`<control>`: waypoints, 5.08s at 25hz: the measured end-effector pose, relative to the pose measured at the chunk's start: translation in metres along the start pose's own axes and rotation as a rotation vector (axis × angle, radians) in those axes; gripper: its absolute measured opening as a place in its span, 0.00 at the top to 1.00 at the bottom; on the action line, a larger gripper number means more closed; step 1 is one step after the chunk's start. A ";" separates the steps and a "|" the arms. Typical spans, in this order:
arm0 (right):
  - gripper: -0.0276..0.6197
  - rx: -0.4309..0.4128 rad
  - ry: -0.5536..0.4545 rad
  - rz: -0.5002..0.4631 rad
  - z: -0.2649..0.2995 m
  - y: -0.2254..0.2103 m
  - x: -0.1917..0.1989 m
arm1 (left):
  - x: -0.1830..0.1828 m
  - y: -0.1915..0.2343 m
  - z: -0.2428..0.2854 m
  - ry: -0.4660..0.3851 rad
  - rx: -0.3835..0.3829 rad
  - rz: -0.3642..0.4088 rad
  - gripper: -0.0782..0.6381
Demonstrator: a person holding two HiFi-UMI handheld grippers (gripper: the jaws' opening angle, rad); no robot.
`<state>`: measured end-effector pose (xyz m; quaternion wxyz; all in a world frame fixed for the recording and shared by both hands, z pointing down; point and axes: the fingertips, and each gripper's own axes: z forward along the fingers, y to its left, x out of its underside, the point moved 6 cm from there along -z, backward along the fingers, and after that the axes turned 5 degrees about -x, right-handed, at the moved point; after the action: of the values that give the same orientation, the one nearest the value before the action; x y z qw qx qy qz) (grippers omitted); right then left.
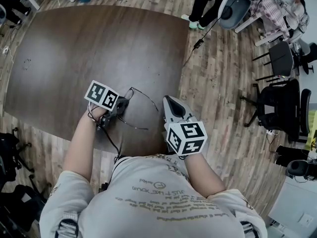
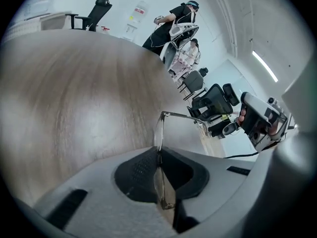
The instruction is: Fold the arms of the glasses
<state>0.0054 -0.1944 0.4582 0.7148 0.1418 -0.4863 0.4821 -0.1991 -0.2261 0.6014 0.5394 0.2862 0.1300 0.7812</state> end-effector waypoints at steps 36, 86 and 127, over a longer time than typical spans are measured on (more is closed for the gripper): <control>0.91 -0.037 0.107 -0.223 -0.028 0.033 0.031 | 0.005 -0.118 -0.076 -0.428 -0.200 0.214 0.84; 0.91 -0.319 0.141 0.023 -0.011 0.068 0.039 | 0.003 -0.150 -0.091 -0.528 -0.142 0.249 0.84; 0.81 -0.265 0.088 -0.193 -0.005 0.077 0.031 | -0.003 -0.145 -0.092 -0.543 -0.095 0.270 0.84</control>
<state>-0.0534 -0.1359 0.4611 0.7908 0.0714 -0.4980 0.3486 -0.1405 -0.1636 0.4525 0.4586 0.4736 -0.0950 0.7459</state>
